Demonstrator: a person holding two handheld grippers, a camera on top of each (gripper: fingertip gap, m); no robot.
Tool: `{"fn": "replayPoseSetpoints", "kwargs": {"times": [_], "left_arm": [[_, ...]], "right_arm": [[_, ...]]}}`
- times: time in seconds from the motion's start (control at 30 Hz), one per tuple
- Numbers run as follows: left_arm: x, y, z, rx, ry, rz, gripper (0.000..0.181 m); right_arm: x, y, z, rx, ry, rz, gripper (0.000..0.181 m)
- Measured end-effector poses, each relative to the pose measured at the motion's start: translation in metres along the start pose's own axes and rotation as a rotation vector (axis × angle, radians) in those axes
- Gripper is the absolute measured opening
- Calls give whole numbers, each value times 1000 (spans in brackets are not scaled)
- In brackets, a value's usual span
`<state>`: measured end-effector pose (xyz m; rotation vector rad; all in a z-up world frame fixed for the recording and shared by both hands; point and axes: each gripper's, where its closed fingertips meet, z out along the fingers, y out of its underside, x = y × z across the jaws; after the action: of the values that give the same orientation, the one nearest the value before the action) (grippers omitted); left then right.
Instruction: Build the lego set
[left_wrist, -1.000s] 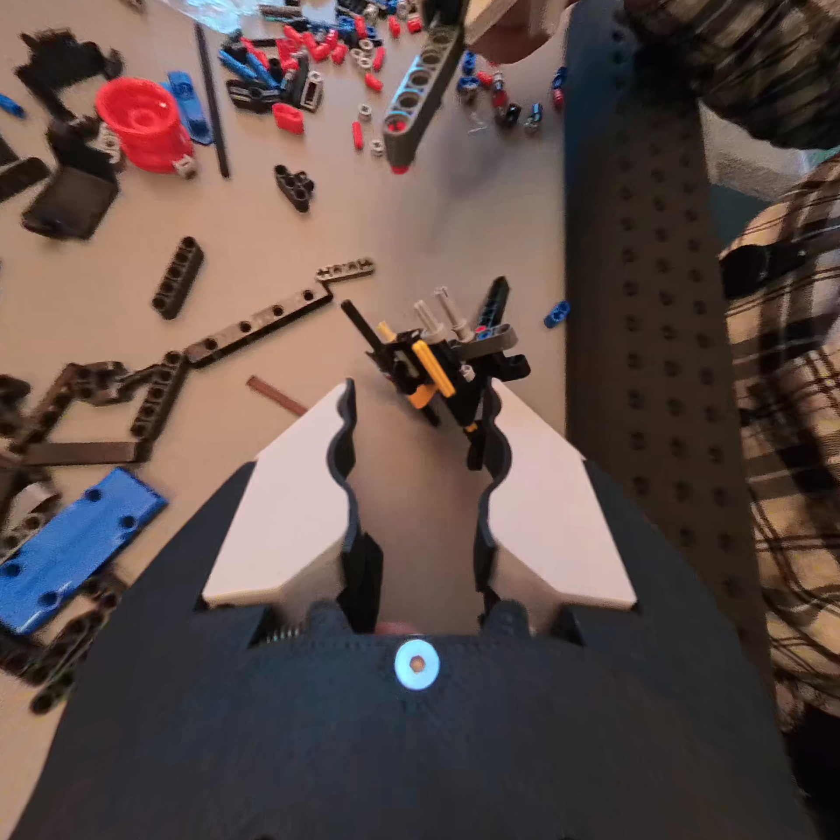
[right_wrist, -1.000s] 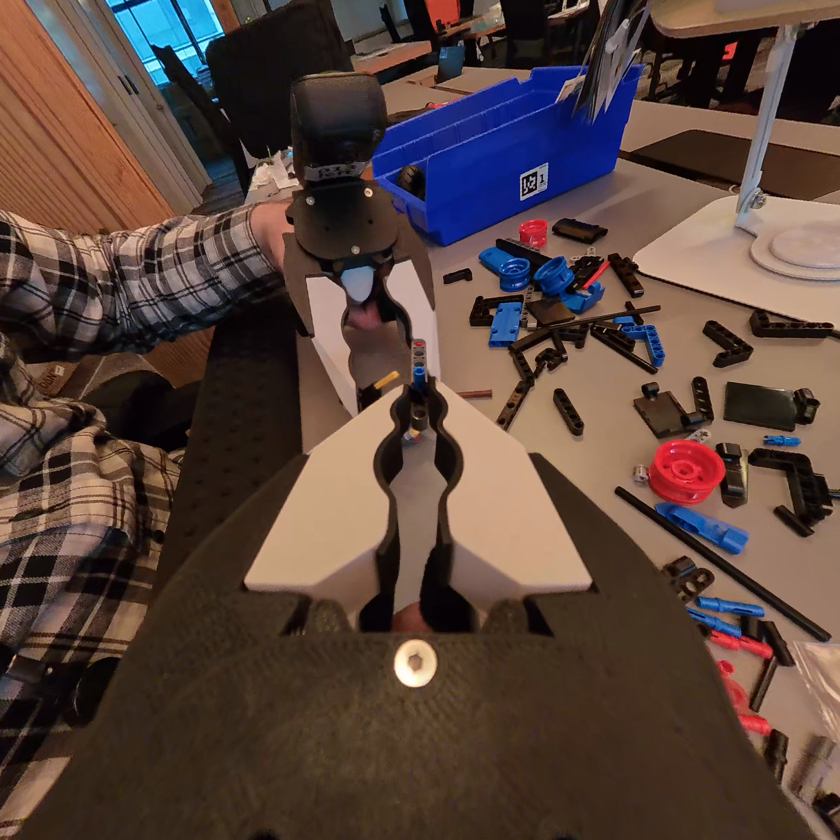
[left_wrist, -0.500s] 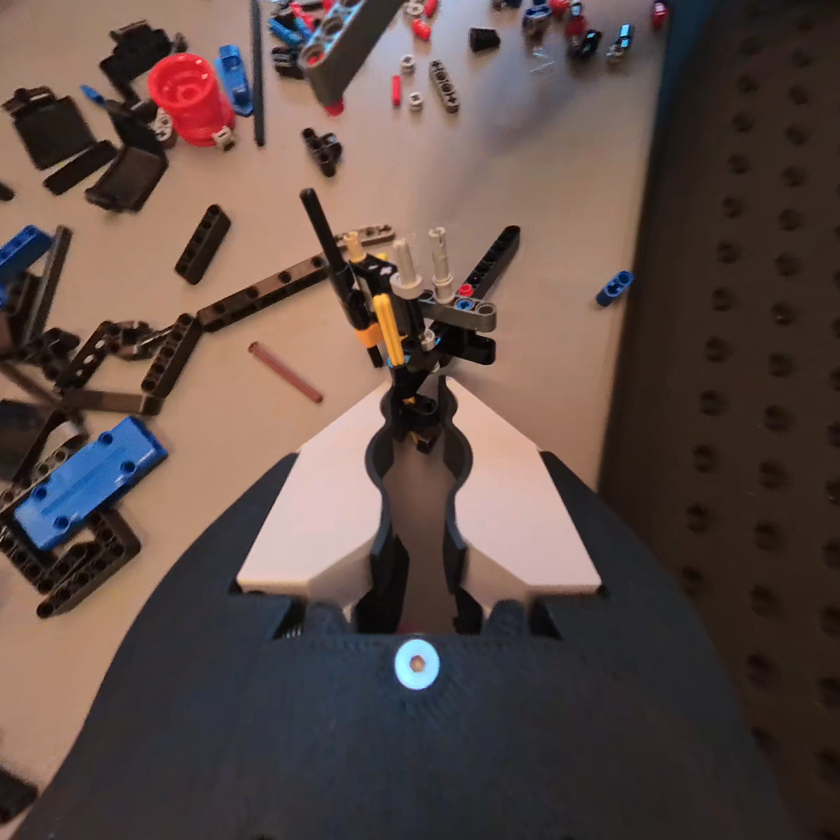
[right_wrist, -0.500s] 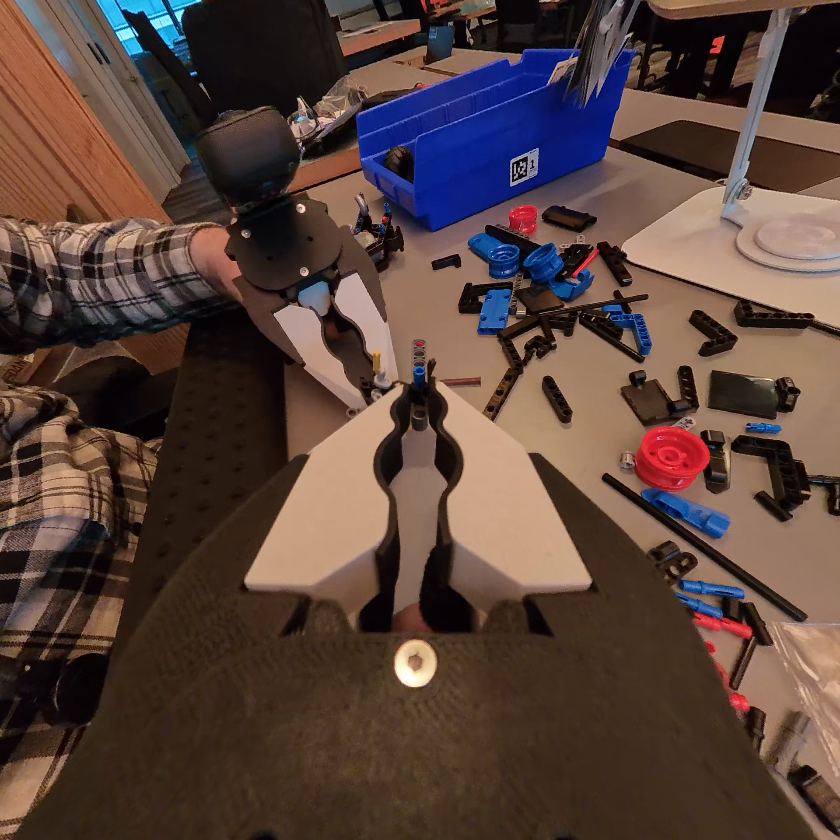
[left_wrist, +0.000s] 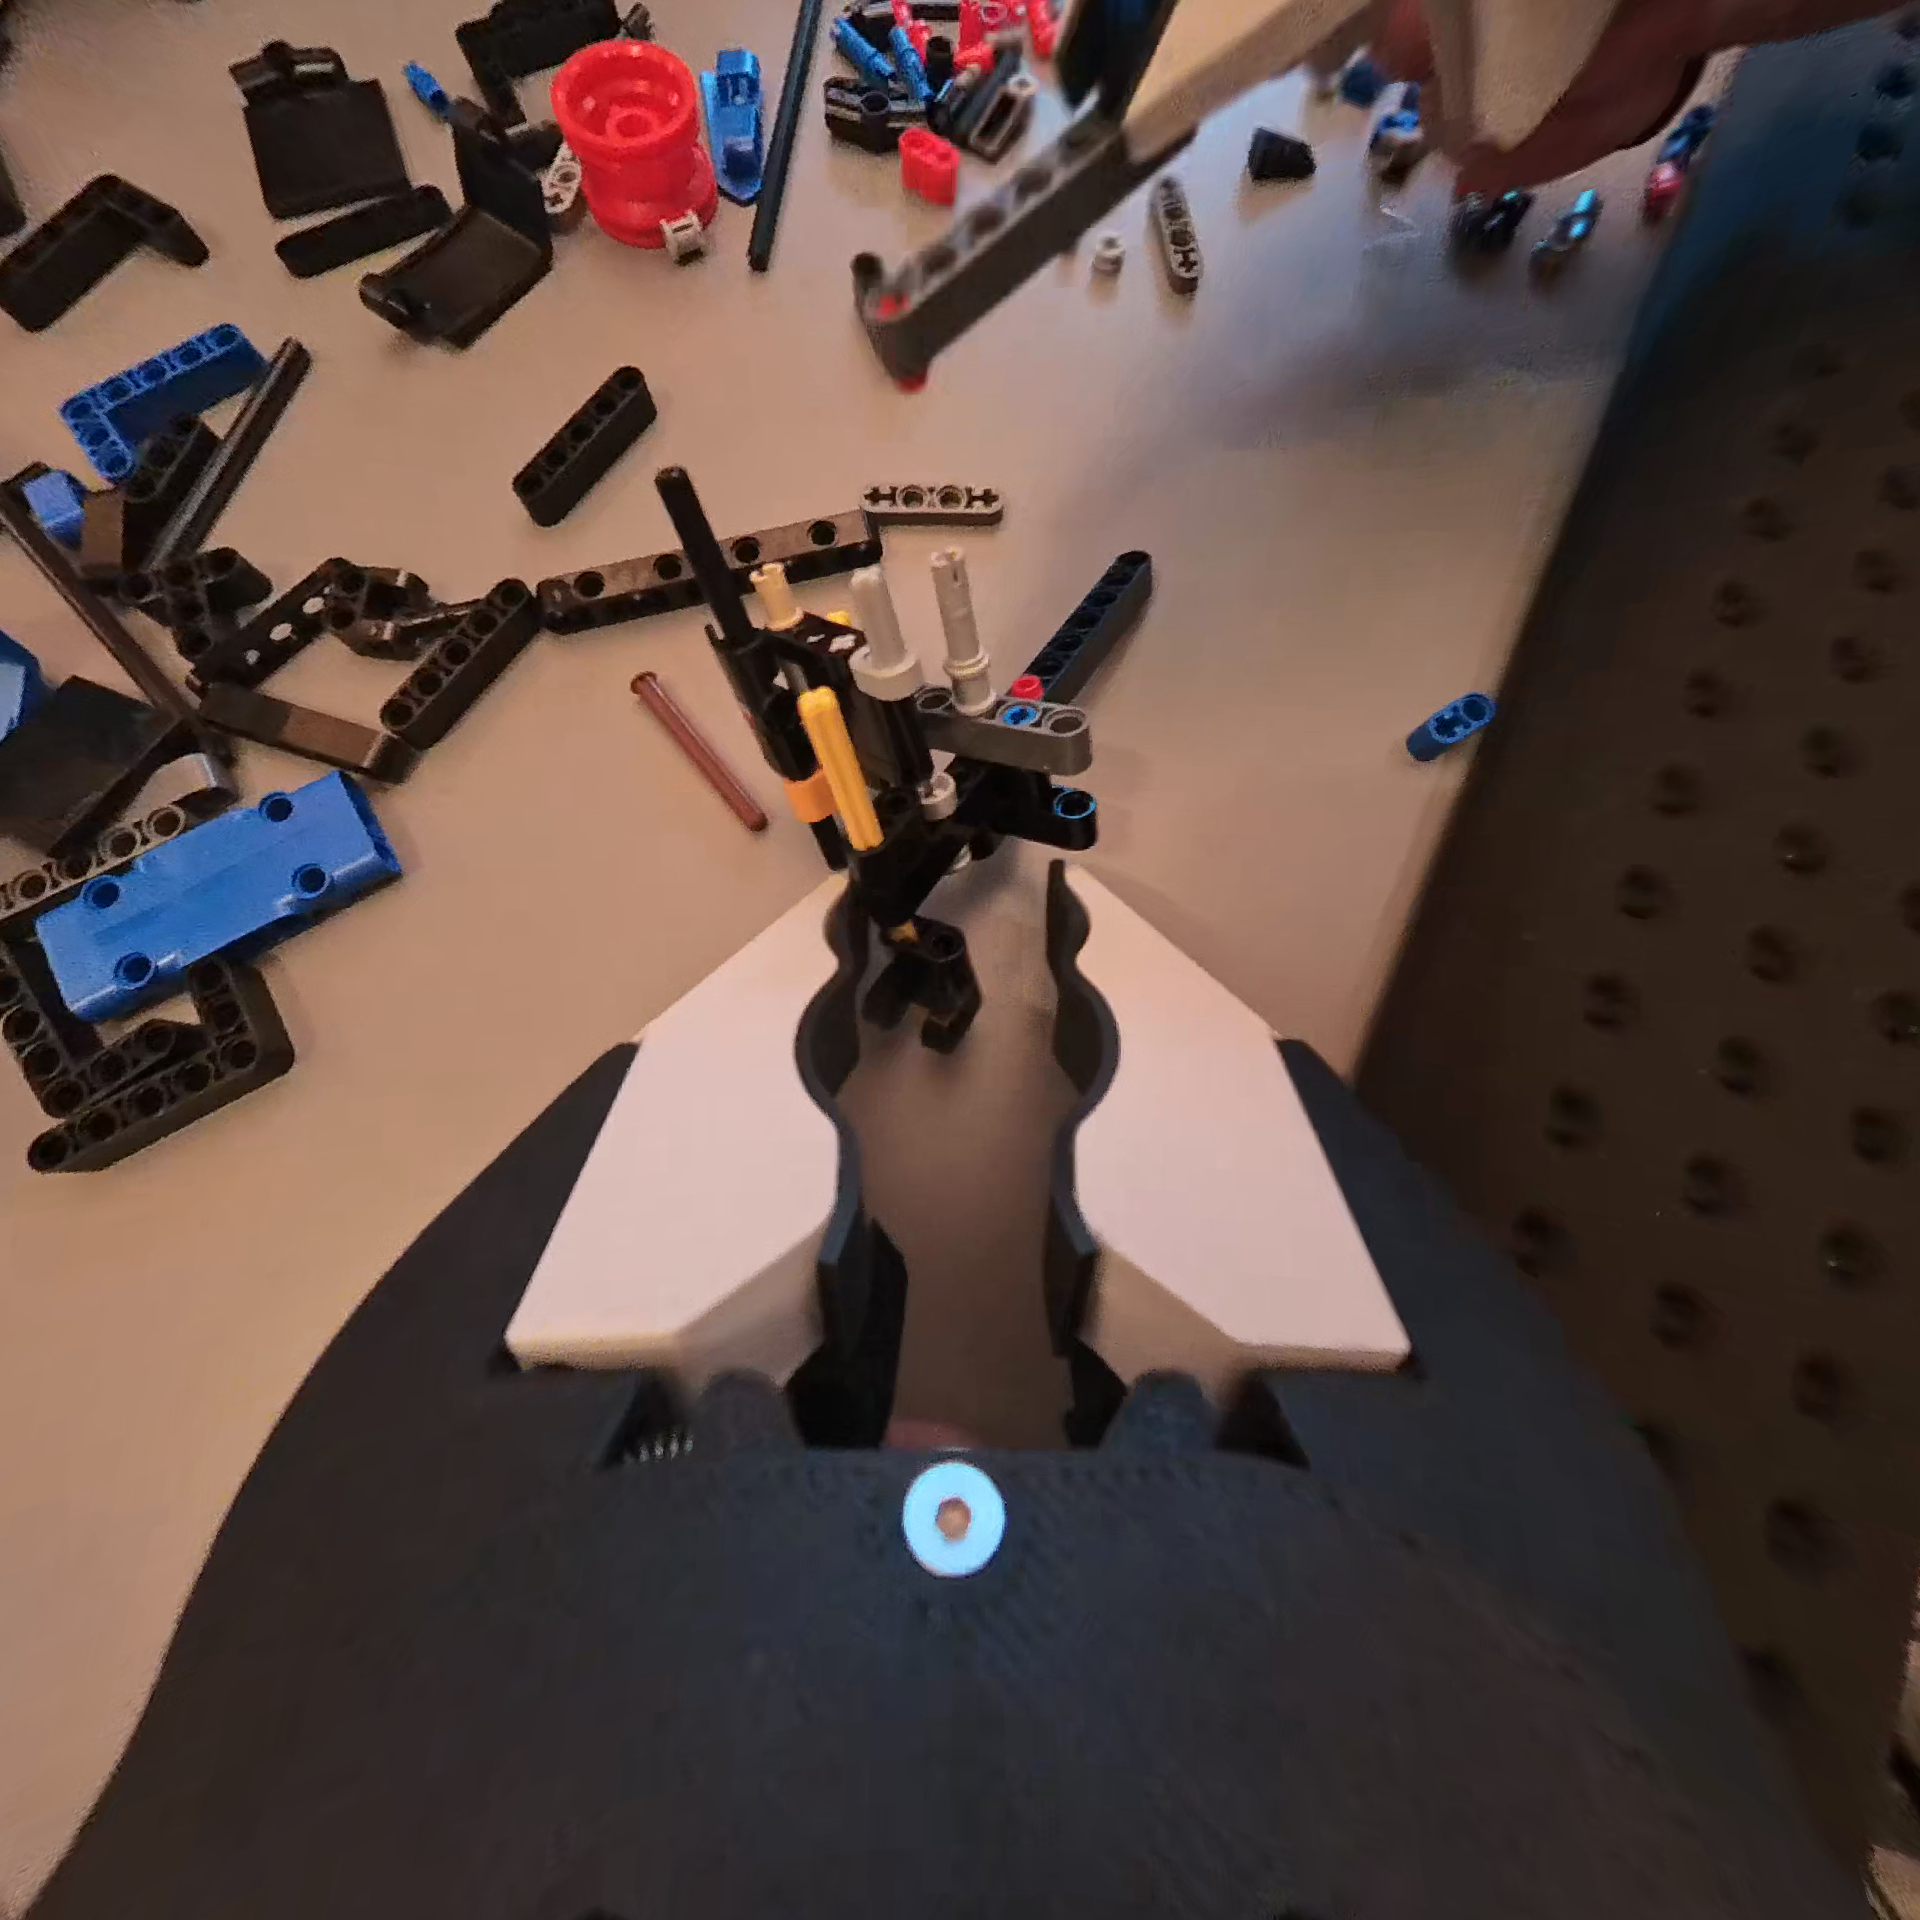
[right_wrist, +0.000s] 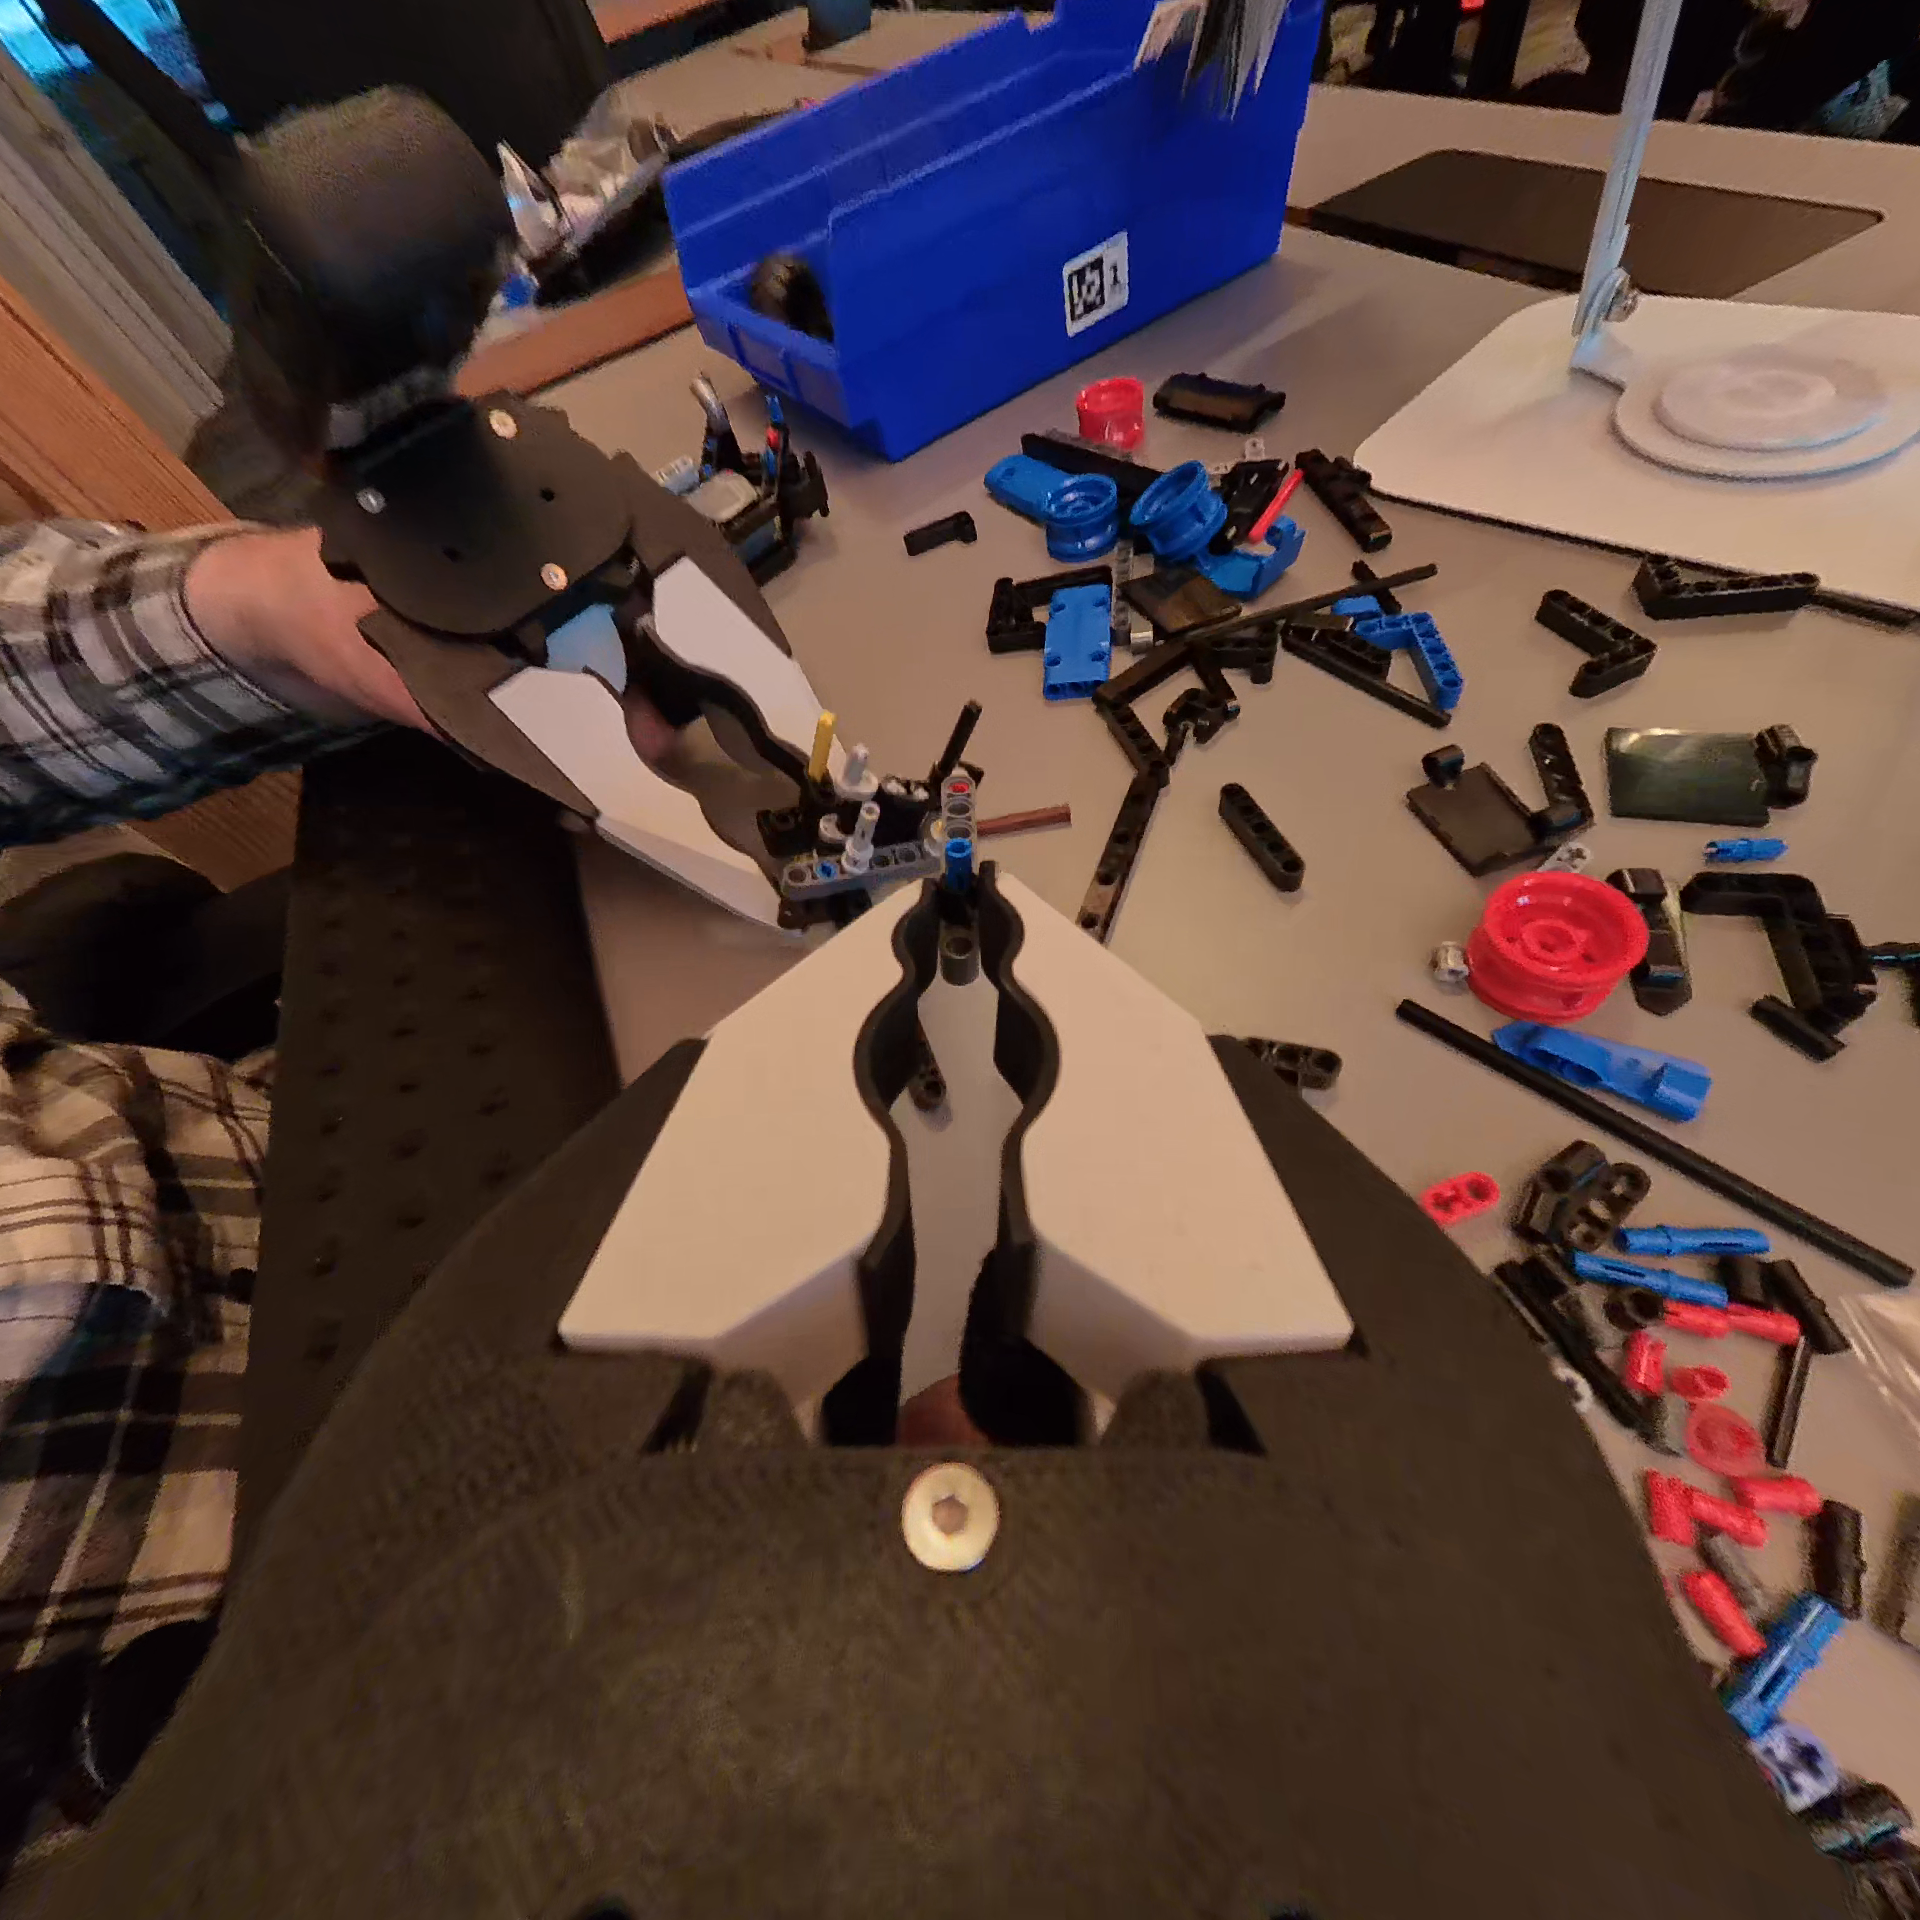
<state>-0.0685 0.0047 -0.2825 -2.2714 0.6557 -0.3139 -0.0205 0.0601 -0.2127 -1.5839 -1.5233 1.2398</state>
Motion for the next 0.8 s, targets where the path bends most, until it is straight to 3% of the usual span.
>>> {"fn": "replayPoseSetpoints", "kwargs": {"times": [0.3,0.43,0.53,0.63,0.8], "left_arm": [[-16,-14,-20,49,-26,157,58],[-22,-19,-11,39,42,220,70],[-16,-20,0,34,147,203,67],[-11,-20,6,42,194,177,44],[-3,-23,10,66,145,148,37]], "right_arm": [[-6,11,6,-33,5,-8,4],[-6,11,6,-27,-1,7,4],[-4,11,6,-20,-5,30,4],[-1,9,6,-10,-3,55,4],[5,10,6,-7,9,87,4]]}}
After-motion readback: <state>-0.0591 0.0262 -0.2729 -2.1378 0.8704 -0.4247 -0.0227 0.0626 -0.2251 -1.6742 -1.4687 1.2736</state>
